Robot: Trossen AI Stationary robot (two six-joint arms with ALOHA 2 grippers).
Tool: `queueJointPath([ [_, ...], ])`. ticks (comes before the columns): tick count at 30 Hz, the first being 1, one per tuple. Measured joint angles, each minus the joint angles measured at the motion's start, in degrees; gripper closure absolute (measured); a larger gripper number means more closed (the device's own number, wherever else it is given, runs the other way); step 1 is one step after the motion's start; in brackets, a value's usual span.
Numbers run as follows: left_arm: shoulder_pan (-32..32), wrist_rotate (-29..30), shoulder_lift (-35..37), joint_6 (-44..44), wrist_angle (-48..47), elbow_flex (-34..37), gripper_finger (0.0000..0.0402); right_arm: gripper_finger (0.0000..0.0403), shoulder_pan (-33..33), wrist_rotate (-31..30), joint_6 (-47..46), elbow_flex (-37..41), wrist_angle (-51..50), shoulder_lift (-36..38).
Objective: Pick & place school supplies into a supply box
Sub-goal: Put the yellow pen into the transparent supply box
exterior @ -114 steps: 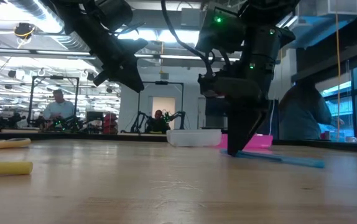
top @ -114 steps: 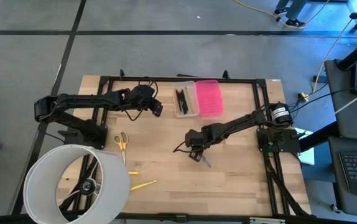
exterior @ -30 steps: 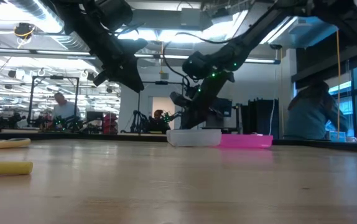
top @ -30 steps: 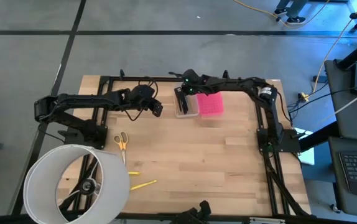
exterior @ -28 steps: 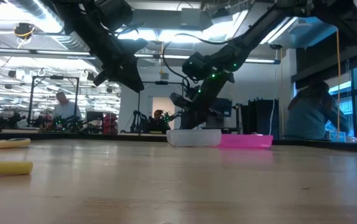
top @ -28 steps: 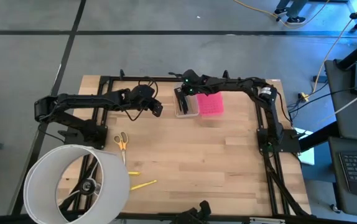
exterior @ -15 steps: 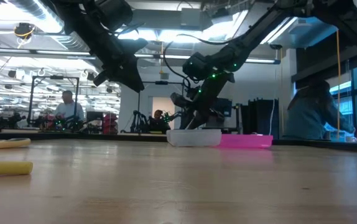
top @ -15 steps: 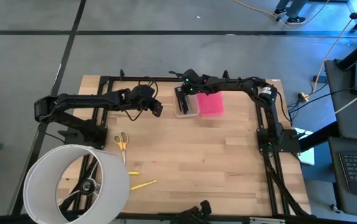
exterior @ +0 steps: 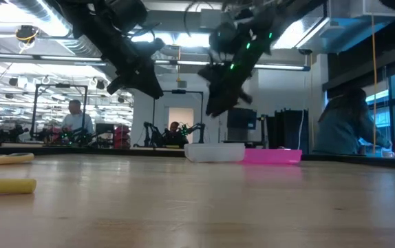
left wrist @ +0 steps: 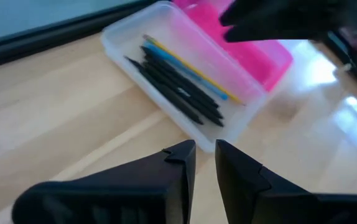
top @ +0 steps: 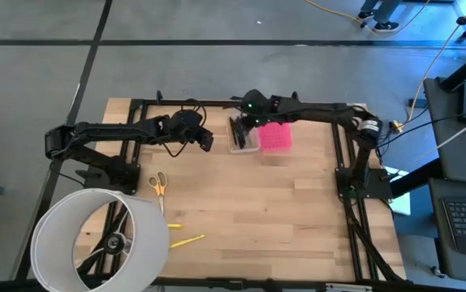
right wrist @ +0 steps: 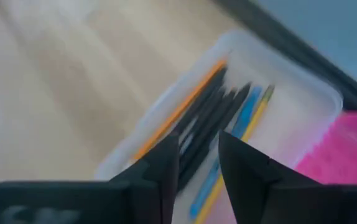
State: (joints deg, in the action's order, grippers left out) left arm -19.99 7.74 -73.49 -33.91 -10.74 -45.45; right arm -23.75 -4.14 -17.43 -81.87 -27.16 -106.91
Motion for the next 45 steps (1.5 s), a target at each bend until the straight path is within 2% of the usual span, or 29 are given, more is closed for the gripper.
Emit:
queueJointPath([
  [5,0.48,-1.93,0.00,0.02,0.82,0.00,0.0343,0.0284,4.36,1.67,2.73,6.12,-3.43,7.95],
  [12,2.86,-2.75,0.00,2.13,1.33,0.00,0.0324,0.0284,12.00,3.93,-0.94,24.50,4.17,24.26],
  [17,5.71,-2.68,0.00,4.91,7.04,0.00,0.0283,0.0284,16.49,-0.63,-8.17,36.61,12.63,36.02],
  [21,7.88,-3.19,0.00,10.26,11.65,0.00,0.0239,0.0284,18.07,-3.92,-12.57,44.25,16.79,42.14],
  [24,9.22,-4.09,0.00,12.56,12.77,0.00,0.0215,0.0284,18.45,-3.89,-15.52,48.31,18.84,44.91],
  [28,10.58,-4.53,-0.02,13.59,12.10,0.00,0.0203,0.0284,18.75,-3.89,-18.32,51.56,21.60,46.27],
  [34,11.12,-15.27,-0.12,19.03,5.23,0.00,0.0208,0.0284,18.77,-3.84,-18.29,52.19,25.11,46.31],
  [37,13.19,-17.85,-1.40,21.08,0.07,-0.02,0.0214,0.0284,18.76,-3.85,-17.78,52.19,26.00,46.31],
  [42,18.25,-18.93,-6.67,24.94,-4.09,0.00,0.0221,0.0284,18.76,-3.83,-16.78,52.19,26.18,46.31],
  [45,21.49,-25.93,-10.25,26.61,-3.50,0.00,0.0225,0.0284,18.75,-3.85,-16.72,52.19,26.18,46.31],
])
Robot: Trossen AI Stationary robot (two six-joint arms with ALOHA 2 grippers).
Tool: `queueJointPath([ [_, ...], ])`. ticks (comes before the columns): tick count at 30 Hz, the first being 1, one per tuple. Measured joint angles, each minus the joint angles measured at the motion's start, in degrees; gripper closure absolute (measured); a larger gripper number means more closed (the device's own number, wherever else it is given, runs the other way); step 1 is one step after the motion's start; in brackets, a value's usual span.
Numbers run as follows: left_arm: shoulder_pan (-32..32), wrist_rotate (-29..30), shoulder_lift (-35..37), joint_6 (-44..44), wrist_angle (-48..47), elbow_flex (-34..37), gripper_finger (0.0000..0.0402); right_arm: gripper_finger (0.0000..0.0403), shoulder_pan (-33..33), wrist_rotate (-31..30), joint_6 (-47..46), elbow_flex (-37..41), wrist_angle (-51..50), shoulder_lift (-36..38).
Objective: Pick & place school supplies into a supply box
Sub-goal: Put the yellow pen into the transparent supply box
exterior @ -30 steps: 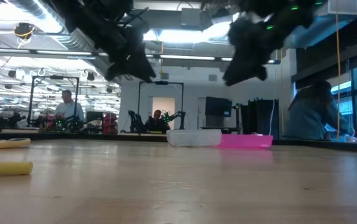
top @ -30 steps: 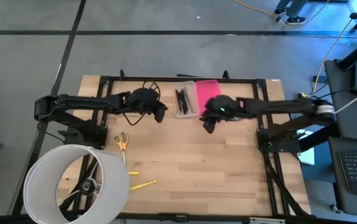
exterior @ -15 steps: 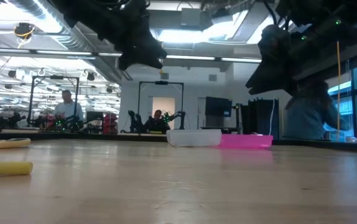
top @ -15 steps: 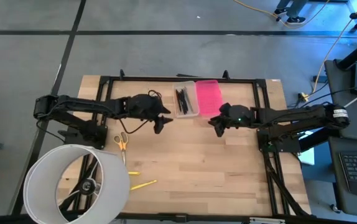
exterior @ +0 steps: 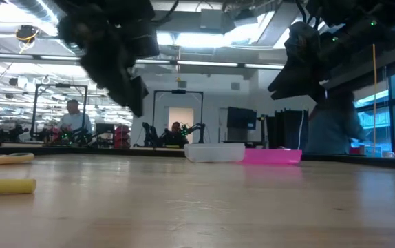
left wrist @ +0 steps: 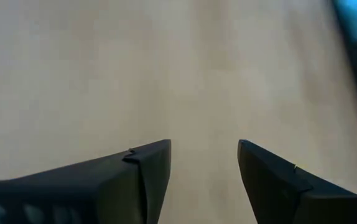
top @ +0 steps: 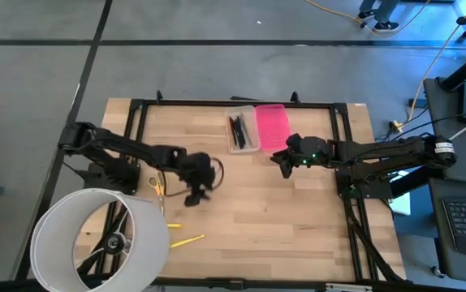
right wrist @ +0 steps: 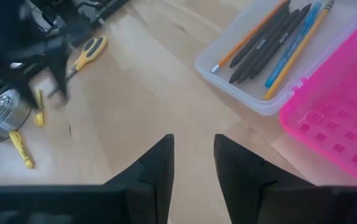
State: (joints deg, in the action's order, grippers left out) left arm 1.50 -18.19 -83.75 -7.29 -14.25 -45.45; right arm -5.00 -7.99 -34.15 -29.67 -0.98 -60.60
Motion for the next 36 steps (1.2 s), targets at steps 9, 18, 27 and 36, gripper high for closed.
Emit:
queueJointPath([
  [9,6.78,-23.07,-10.41,-13.36,7.64,-0.02,0.0256,0.0284,-0.02,0.02,0.13,0.00,-0.19,0.00],
  [18,13.44,-19.60,-11.21,-19.35,7.95,-0.02,0.0277,0.0284,-0.02,0.00,0.15,0.00,-0.43,0.00],
  [27,16.04,-15.83,-11.01,-23.87,8.51,-0.02,0.0279,0.0284,-0.02,-0.04,1.95,0.00,-0.43,-0.02],
  [36,15.98,-16.42,-11.01,-25.01,9.41,-0.02,0.0268,0.0284,-0.04,-0.04,1.99,0.00,-0.65,-0.04],
])
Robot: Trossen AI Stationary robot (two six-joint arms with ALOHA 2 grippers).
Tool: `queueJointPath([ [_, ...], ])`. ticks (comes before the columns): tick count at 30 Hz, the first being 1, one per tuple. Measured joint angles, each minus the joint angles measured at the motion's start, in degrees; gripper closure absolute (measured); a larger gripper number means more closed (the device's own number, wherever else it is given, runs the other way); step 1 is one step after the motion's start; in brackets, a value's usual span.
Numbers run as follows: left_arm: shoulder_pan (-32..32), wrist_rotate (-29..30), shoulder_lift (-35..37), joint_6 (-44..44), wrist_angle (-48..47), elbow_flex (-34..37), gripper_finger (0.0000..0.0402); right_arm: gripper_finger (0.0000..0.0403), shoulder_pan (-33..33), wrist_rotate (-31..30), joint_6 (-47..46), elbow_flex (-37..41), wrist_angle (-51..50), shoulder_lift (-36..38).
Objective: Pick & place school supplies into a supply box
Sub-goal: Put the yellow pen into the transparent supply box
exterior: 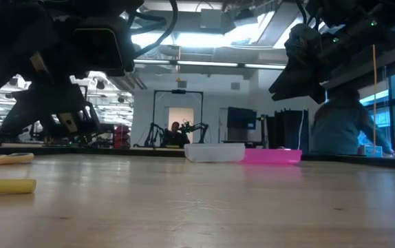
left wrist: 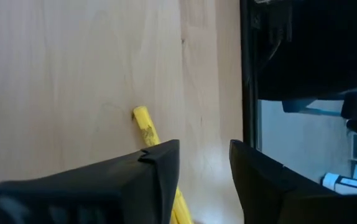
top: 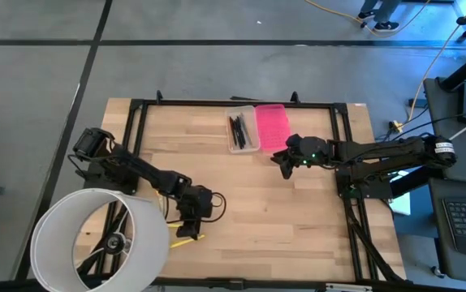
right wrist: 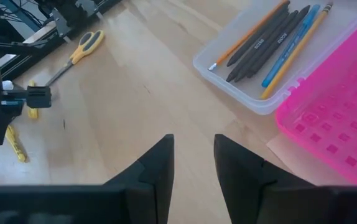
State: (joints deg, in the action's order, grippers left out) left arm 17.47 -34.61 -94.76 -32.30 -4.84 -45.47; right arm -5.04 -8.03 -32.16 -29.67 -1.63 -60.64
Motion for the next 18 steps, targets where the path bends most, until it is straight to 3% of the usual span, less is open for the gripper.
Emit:
queueJointPath([
  [10,-0.04,0.65,0.00,2.39,1.19,0.00,0.0196,0.0284,-0.04,-0.03,1.19,0.00,0.00,0.00],
  [18,3.31,11.95,0.00,2.53,-8.12,-0.01,0.0198,0.0284,-0.04,-1.34,1.10,0.00,0.00,0.00],
])
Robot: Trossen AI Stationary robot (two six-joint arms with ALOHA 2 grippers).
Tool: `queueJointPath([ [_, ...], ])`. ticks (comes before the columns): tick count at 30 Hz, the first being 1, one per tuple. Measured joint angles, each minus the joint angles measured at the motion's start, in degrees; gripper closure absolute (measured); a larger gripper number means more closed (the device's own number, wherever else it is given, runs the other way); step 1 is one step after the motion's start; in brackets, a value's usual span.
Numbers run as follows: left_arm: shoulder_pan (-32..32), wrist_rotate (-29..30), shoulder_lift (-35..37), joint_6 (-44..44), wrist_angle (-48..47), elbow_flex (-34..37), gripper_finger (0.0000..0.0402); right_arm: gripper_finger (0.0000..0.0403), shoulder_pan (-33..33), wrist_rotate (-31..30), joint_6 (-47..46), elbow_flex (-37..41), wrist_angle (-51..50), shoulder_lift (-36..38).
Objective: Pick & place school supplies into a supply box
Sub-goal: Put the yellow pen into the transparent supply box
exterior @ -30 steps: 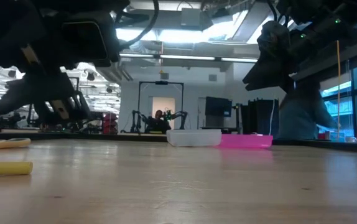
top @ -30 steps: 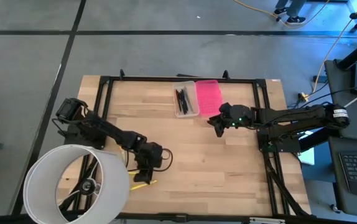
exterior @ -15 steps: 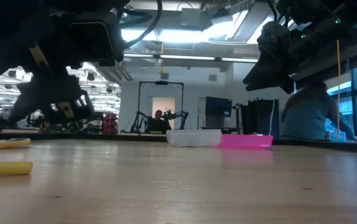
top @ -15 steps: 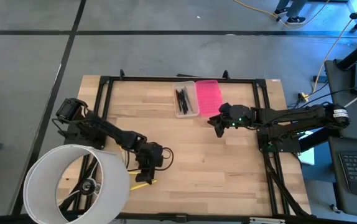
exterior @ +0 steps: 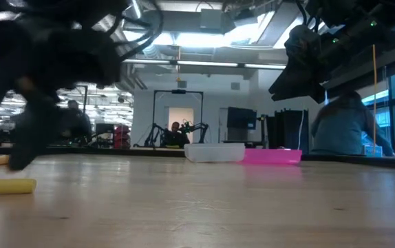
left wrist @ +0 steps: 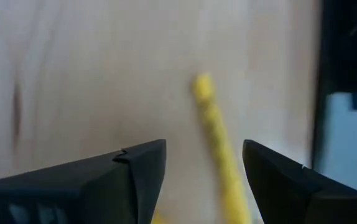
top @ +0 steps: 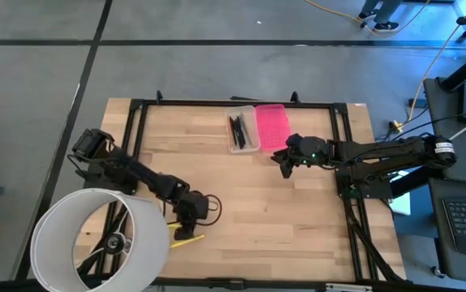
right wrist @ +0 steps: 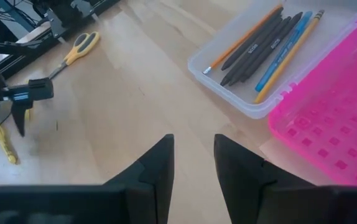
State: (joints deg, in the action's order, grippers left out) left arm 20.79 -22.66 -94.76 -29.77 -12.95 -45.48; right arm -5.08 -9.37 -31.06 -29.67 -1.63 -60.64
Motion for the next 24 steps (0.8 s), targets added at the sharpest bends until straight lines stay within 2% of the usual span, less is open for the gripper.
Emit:
queueJointPath([
  [3,1.27,2.29,0.00,0.02,-4.27,0.00,0.0197,0.0284,0.00,-0.07,0.03,0.00,0.00,0.00],
  [11,3.62,6.17,0.47,0.43,-5.45,-0.12,0.0196,0.0284,0.00,-0.18,0.00,0.00,0.02,0.00],
  [18,5.98,15.76,3.69,-1.95,-14.75,0.01,0.0196,0.0284,0.00,-0.21,-0.16,0.00,0.02,0.00],
  [24,8.14,16.13,4.24,-3.96,-16.25,0.01,0.0194,0.0284,0.00,-1.74,-0.09,0.00,0.02,0.00],
])
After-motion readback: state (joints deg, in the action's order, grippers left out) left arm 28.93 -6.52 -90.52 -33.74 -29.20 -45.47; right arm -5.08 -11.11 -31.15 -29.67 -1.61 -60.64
